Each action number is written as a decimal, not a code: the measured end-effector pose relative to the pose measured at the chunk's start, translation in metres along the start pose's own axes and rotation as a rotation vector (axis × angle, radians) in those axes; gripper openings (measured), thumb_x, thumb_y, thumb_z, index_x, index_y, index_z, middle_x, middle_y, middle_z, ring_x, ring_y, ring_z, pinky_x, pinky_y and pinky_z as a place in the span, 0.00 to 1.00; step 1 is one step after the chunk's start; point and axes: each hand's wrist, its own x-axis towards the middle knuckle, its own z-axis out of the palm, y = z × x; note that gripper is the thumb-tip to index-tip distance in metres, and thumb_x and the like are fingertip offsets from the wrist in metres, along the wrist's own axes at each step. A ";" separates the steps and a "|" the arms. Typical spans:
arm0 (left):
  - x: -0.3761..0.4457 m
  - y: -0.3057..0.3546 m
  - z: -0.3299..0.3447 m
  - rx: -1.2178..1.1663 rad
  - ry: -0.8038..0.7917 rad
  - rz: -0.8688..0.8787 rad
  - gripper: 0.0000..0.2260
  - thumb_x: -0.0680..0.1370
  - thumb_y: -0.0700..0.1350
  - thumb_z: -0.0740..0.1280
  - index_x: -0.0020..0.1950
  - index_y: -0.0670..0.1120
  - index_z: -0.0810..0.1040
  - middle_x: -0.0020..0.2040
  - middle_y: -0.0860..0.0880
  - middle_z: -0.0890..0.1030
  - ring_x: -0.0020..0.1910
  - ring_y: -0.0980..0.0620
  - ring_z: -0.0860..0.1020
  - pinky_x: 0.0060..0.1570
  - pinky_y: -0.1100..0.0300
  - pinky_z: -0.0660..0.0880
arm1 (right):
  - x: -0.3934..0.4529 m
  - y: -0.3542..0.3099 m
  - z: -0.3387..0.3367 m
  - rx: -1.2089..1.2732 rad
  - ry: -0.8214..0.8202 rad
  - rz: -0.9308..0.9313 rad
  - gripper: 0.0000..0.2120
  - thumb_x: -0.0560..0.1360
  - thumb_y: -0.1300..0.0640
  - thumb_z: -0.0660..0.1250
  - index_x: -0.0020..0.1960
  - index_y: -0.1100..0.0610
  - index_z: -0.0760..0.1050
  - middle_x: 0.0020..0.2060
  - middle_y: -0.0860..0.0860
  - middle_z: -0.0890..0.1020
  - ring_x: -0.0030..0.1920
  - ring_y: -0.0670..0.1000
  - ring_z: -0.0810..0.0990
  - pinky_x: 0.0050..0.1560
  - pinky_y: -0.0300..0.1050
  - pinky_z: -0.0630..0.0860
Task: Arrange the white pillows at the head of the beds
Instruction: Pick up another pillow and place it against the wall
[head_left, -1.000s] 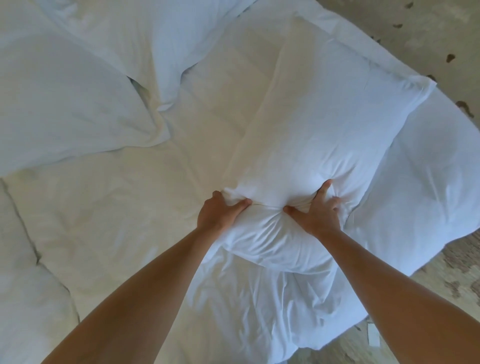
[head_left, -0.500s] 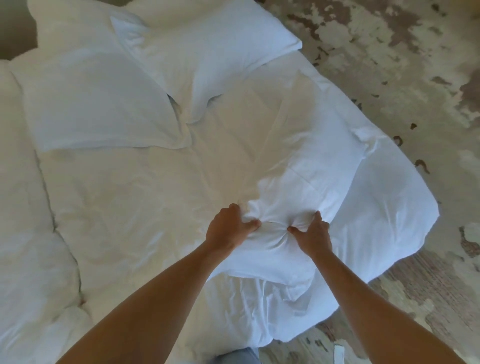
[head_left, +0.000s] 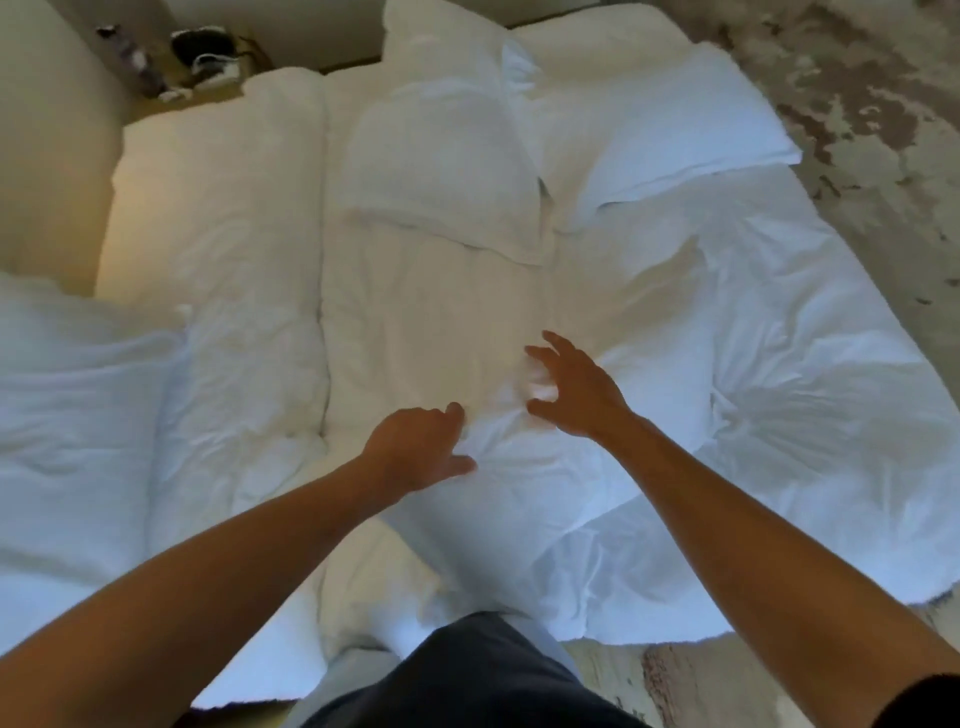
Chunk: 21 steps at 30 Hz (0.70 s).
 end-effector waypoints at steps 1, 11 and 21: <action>-0.012 -0.012 -0.001 0.022 -0.003 0.004 0.30 0.74 0.69 0.66 0.63 0.47 0.67 0.50 0.47 0.84 0.48 0.42 0.83 0.41 0.53 0.73 | 0.007 -0.012 0.001 -0.022 -0.071 -0.031 0.44 0.74 0.41 0.75 0.84 0.44 0.58 0.85 0.45 0.54 0.80 0.53 0.65 0.74 0.52 0.71; -0.116 -0.101 0.023 -0.080 -0.110 -0.249 0.34 0.73 0.69 0.68 0.70 0.50 0.65 0.56 0.45 0.81 0.54 0.41 0.82 0.51 0.49 0.79 | 0.025 -0.089 0.050 -0.112 -0.294 -0.013 0.40 0.67 0.25 0.71 0.73 0.44 0.73 0.69 0.50 0.75 0.69 0.56 0.77 0.62 0.51 0.75; -0.139 -0.071 0.074 -0.575 -0.012 -0.535 0.27 0.77 0.61 0.70 0.71 0.48 0.74 0.68 0.45 0.76 0.67 0.43 0.74 0.63 0.51 0.71 | -0.039 -0.078 0.132 0.180 0.053 0.106 0.11 0.79 0.46 0.72 0.48 0.54 0.81 0.45 0.49 0.77 0.48 0.58 0.82 0.44 0.45 0.70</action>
